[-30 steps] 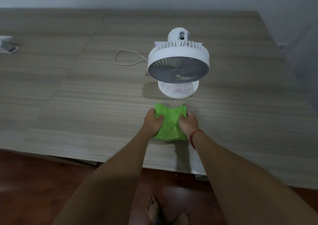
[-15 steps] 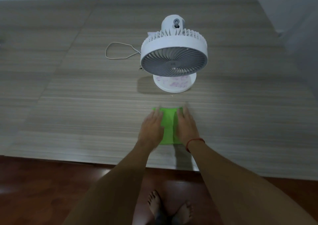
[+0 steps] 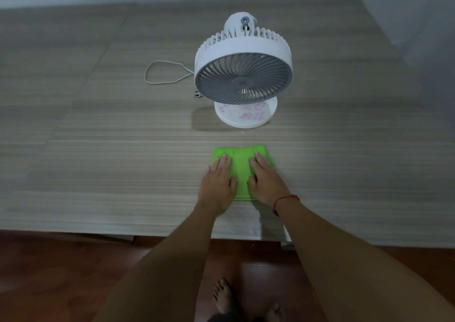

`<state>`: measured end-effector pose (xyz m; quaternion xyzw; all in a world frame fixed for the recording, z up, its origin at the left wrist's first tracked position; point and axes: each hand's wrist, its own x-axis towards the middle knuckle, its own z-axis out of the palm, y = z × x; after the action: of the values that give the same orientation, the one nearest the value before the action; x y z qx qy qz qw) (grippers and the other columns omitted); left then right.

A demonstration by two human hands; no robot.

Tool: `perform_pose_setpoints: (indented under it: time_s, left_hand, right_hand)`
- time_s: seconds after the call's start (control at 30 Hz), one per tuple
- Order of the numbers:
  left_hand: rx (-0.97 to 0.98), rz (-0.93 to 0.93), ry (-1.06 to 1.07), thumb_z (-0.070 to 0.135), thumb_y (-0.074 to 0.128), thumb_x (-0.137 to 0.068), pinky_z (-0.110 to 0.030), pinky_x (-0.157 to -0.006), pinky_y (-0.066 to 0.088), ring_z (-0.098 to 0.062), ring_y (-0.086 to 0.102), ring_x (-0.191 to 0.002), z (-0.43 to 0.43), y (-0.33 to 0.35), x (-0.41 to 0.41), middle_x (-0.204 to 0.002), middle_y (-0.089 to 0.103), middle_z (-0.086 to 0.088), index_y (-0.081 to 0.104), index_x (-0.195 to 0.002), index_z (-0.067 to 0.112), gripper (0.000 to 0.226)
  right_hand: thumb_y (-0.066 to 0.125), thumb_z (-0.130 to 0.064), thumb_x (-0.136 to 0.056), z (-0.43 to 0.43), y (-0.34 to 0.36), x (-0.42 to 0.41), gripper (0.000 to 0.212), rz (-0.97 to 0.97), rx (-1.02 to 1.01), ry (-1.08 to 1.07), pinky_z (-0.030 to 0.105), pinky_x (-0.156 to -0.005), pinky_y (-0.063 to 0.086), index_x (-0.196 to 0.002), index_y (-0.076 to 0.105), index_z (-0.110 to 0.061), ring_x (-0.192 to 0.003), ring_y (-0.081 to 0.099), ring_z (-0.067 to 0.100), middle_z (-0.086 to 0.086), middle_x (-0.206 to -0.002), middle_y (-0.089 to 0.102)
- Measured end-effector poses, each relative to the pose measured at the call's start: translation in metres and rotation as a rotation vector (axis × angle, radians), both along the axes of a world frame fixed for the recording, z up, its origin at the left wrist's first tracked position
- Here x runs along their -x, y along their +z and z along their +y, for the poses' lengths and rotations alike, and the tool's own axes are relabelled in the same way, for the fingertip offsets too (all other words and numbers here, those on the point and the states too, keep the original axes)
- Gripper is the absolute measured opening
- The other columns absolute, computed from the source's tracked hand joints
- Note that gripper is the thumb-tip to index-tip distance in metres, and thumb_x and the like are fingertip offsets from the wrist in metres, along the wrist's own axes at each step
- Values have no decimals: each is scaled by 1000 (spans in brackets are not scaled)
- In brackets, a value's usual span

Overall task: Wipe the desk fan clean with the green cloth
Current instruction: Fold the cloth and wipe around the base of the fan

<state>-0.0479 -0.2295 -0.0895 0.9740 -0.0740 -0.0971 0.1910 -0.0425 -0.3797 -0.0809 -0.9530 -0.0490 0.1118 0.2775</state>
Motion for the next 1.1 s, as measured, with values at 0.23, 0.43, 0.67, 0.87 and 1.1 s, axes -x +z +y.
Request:
perform_pose_setpoints:
  time_s: [0.23,0.43,0.67,0.87,1.1]
  left_hand:
    - [89,-206,77,48,21,-86,-38,-122,13,-20,24,-150,0,-19,8,-159,32,-5,38,-148,14,73]
    - [89,-298,83,47,29,-83,-39,-119,24,-24,33,-146,0,-31,6,-155,39,-9,45,-144,11,72]
    - [105,-336,93,40,43,-95,-35,-118,28,-24,37,-143,3,-38,2,-156,38,-8,47,-143,13,55]
    - [153,-362,135,38,51,-93,-34,-113,36,-26,48,-135,1,-36,1,-146,51,-10,55,-136,13,50]
    - [621,-348,358,48,48,-90,-38,-95,45,-32,62,-109,10,-19,-59,-111,70,-17,68,-107,3,51]
  right_hand:
    - [37,-24,-79,4,-25,6,62,-253,-15,-90,33,-120,21,-135,49,-1,-142,34,29,17,-151,39]
    - [49,-17,-85,3,-37,2,45,-329,-24,-111,28,-115,22,-126,56,0,-140,36,26,16,-149,42]
    - [52,-20,-83,1,-40,5,30,-480,-68,-162,39,-90,50,-99,68,-1,-106,59,37,22,-110,66]
    - [55,-21,-83,-1,-40,6,31,-457,-131,-171,36,-95,49,-104,70,-5,-110,59,34,17,-115,68]
    - [60,-26,-84,-14,-24,-42,48,-429,-391,-293,39,-110,40,-130,55,-13,-127,52,25,8,-137,57]
